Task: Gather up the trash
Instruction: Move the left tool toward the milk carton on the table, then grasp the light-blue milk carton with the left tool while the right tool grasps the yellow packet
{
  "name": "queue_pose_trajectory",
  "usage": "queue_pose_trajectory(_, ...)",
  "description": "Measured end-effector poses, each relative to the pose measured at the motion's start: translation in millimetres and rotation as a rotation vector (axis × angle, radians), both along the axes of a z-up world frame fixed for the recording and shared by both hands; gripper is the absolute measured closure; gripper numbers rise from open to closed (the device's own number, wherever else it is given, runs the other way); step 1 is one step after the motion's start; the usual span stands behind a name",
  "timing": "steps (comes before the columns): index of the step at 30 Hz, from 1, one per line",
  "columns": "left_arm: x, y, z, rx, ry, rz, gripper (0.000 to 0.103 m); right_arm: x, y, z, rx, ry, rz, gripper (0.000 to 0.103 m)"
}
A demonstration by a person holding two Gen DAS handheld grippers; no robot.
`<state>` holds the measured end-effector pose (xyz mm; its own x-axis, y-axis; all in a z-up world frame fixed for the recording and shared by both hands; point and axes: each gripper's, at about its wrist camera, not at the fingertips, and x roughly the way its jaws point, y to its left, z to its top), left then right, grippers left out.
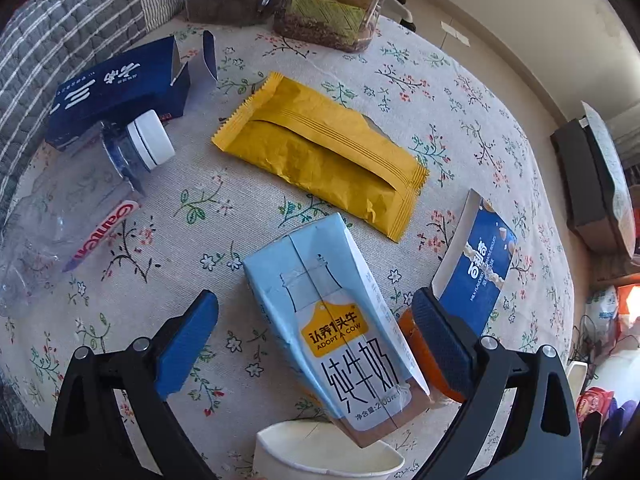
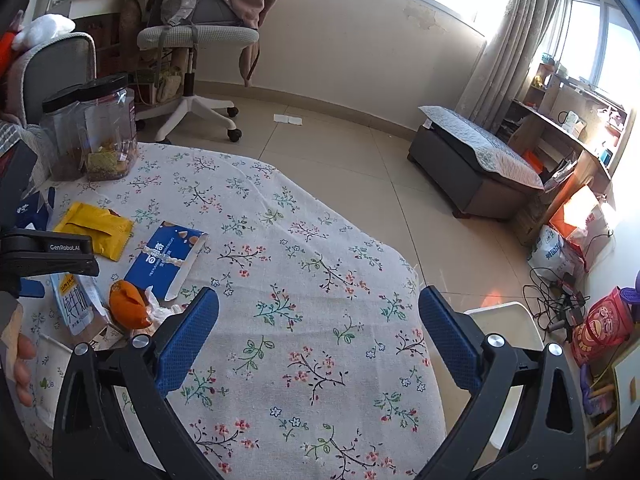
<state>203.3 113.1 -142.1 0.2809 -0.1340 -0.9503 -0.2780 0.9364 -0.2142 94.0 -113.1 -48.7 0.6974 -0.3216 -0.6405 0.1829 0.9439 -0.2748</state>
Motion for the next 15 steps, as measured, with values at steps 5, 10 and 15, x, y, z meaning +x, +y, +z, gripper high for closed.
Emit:
queue_pose_trajectory(5, -2.3, -2.4, 2.0, -0.03, -0.041, -0.041, 0.044, 13.2, 3.8, -3.4, 0.017, 0.023, 0.064, 0.007)
queue_pose_trajectory(10, -12.4, 10.6, 29.8, -0.018, -0.156, -0.048, 0.049, 46.3, 21.4, -1.4, 0.128, 0.086, 0.235, 0.007)
queue_pose_trajectory(15, -23.4, 31.2, 81.0, 0.074, -0.306, -0.051, 0.049, 95.4, 68.9, -12.3, 0.145, 0.208, 0.47, 0.007)
